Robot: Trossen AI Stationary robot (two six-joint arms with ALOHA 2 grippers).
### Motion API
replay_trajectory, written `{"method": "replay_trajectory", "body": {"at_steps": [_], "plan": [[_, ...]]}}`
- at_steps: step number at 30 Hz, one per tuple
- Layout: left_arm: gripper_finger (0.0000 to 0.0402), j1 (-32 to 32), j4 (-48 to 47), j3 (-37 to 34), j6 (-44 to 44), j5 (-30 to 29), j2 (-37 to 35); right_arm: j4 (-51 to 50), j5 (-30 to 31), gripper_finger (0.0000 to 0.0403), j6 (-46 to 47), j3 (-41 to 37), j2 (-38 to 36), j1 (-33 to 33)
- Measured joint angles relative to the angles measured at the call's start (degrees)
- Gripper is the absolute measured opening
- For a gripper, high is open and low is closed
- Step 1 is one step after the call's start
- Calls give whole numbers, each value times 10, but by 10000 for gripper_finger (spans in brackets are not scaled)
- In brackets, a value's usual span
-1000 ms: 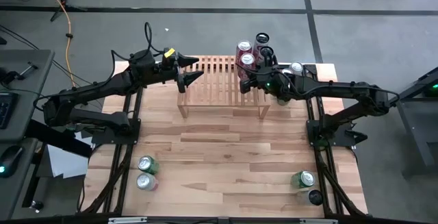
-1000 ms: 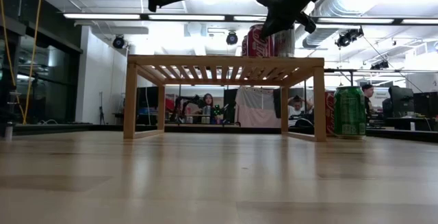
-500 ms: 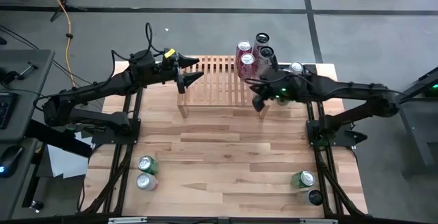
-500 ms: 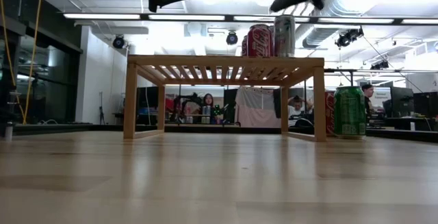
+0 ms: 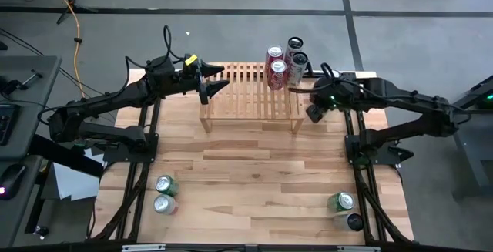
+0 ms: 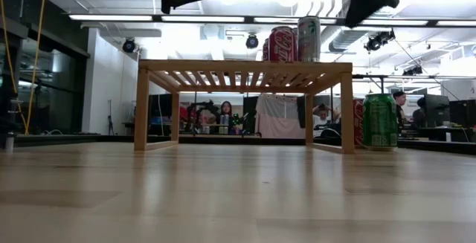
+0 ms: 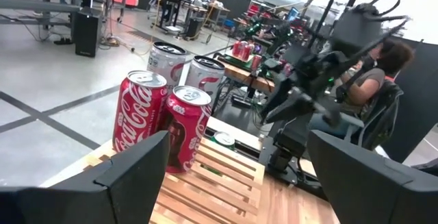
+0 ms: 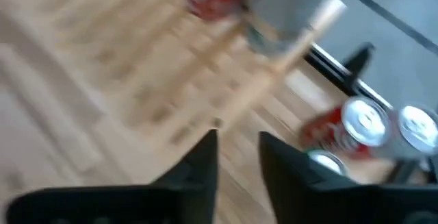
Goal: Place canned beverage on shelf
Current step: Put the red white soda can on the shelf aligned with the other red white soda cans
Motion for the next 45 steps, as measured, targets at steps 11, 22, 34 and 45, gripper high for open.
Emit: {"method": "replay_trajectory", "body": {"at_steps": [11,22,34,45], "plan": [[337,0,0,0,-1,-5,0,69,-72,335,42,-128,1,-253],[337,0,0,0,-4,-5,0,149,-34,355,141,-158,30,-331],[337,0,0,0,-4,-6,0,179,-15,355,170,-158,98,-339],[337,4,0,0,-4,-6,0,164,-36,355,31,-158,89,-340]]}}
